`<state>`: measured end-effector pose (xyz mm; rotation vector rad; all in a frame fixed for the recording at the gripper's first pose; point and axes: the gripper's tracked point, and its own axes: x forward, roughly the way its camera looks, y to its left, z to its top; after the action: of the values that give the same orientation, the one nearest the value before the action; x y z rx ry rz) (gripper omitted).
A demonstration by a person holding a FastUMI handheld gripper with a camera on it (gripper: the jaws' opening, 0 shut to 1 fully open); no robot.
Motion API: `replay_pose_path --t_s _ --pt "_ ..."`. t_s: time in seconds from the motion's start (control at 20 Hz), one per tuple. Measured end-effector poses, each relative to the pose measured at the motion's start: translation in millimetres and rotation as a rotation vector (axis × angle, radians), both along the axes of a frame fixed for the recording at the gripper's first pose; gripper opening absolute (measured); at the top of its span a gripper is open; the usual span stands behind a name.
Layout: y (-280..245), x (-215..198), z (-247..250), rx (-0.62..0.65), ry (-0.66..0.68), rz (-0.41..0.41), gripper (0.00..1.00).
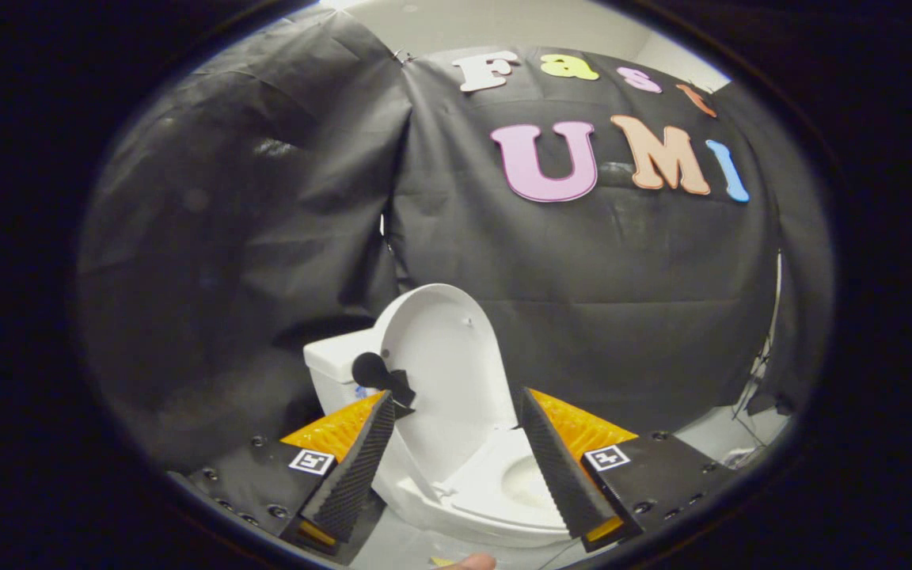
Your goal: Open the toilet lid.
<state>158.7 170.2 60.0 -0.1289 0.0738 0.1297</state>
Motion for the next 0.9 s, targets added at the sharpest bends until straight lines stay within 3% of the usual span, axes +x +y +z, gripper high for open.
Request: replay_pose_path --t_s 0.4,0.9 --pt "-82.3 -23.0 -15.5 0.031 0.014 -0.144 0.99" --pt "-100.9 -34.5 -34.5 0.086 0.035 -0.156 0.99"
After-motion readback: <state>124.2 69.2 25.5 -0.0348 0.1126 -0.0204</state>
